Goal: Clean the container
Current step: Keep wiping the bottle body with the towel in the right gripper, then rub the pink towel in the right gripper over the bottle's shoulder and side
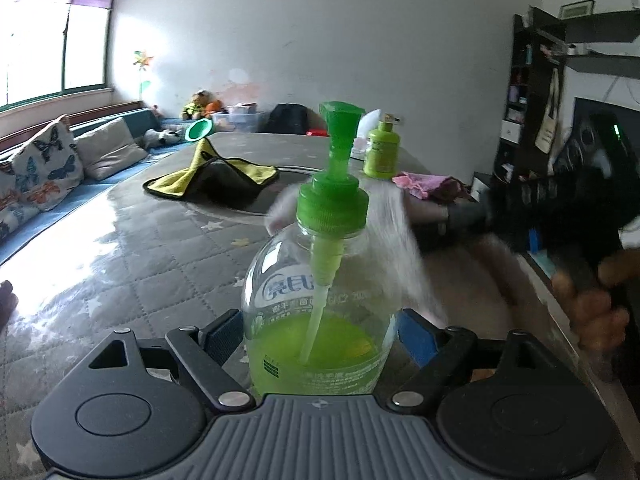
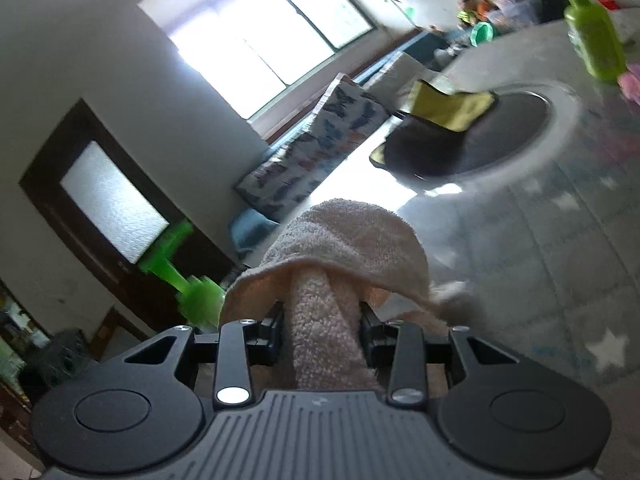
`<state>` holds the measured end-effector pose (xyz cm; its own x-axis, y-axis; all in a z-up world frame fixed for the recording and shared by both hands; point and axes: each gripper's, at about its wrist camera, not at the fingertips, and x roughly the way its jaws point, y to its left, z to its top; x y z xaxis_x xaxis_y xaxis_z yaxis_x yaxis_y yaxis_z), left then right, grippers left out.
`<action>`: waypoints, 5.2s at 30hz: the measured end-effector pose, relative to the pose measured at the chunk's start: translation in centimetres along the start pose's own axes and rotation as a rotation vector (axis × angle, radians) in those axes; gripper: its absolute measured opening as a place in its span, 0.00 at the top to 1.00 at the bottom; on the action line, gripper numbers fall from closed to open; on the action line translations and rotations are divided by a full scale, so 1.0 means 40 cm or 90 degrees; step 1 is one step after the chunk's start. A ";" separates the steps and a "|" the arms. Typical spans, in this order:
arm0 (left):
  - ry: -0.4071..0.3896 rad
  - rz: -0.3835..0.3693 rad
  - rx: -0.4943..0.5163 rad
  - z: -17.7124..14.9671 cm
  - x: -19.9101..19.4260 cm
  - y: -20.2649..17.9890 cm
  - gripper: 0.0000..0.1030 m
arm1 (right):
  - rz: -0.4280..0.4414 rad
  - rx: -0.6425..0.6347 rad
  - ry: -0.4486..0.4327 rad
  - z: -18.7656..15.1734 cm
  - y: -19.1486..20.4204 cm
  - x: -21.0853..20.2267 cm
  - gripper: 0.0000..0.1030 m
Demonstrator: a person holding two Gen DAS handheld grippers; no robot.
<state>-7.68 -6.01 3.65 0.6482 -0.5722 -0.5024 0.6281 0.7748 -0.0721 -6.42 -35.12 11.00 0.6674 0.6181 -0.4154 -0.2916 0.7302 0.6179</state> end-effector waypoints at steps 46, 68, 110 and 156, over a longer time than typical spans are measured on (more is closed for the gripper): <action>0.061 -0.029 0.058 -0.010 0.143 0.054 0.14 | -0.042 0.041 0.024 0.042 -0.063 0.143 0.64; 0.100 0.013 0.063 -0.015 0.175 0.053 0.00 | 0.004 0.024 -0.027 0.024 0.006 0.041 0.64; 0.100 0.013 0.056 -0.011 0.180 0.062 0.00 | 0.020 0.038 -0.006 0.050 0.001 0.112 0.63; 0.100 0.013 0.057 -0.014 0.171 0.060 0.00 | -0.104 -0.307 -0.095 0.060 0.314 0.069 0.60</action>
<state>-1.99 -7.92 -0.46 0.5900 -0.5019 -0.6325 0.6557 0.7549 0.0127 -6.60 -24.95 19.20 0.8110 0.4621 -0.3589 -0.4339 0.8865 0.1609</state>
